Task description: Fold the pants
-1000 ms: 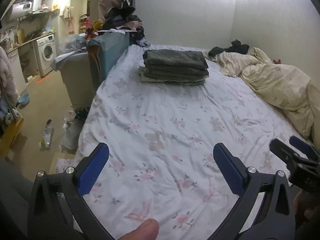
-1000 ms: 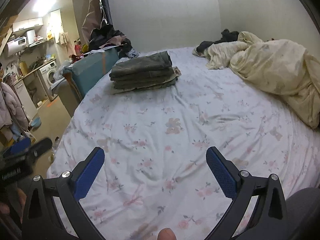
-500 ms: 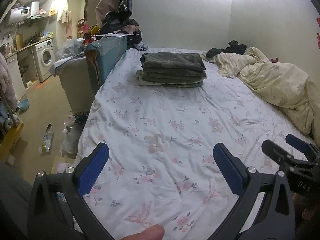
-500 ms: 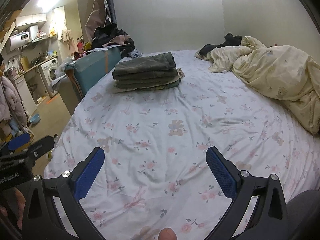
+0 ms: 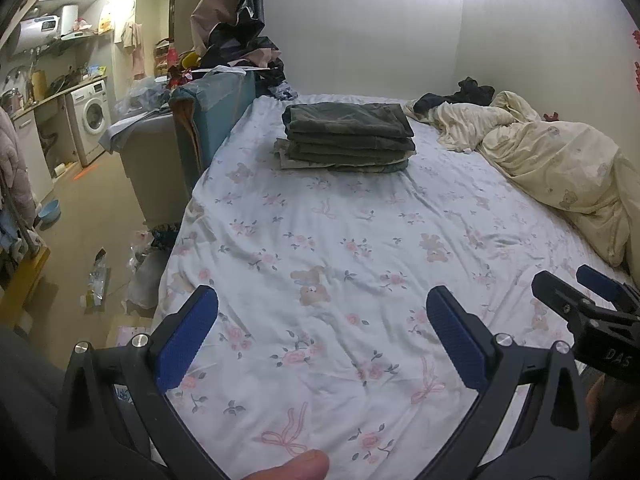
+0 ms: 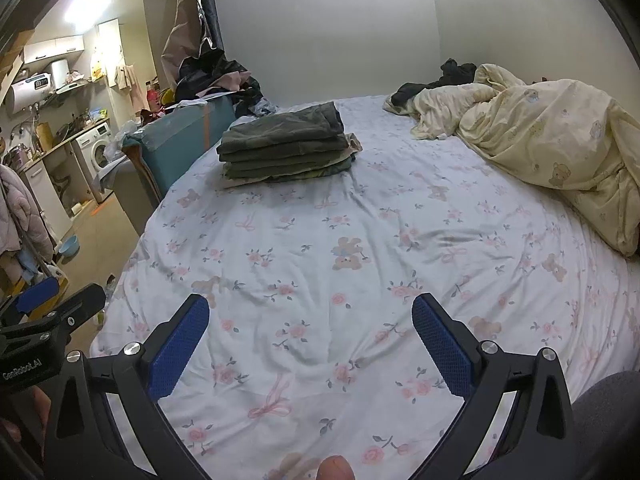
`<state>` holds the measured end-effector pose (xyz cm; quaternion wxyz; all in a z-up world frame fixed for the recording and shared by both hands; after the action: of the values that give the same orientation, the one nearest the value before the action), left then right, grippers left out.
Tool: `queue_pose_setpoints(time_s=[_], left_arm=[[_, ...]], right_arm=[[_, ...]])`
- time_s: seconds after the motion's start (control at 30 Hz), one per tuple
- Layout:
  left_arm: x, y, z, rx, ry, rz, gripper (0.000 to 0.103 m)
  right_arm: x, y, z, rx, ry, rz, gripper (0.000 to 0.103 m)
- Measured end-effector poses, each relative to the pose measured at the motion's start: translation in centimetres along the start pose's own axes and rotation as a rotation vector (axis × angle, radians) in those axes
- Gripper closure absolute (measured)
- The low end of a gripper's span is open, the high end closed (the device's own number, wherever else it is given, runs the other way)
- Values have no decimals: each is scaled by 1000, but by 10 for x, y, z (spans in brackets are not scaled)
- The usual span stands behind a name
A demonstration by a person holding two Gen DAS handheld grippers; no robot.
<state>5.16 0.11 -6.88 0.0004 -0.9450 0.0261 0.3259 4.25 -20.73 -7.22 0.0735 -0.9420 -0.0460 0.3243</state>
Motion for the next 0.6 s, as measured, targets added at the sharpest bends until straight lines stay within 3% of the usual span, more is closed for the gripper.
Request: queue_pose_setpoints(time_s=[0.6], left_arm=[[1,-3,1,-21,-4,6,0]], right_arm=[[0,-2,0,-9,4,6,0]])
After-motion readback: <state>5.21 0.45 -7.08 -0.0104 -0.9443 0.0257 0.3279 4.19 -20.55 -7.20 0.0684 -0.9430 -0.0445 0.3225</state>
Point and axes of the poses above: each gripper's, at about its wrist camera, not at the fingertips, and x roughly the way its jaws point, y to its right, z to its underside, the point moved 9 cm from there along x, roughly the way its jaws point, and after that the axes turned 4 degrees about x, right-handed, at the moved point
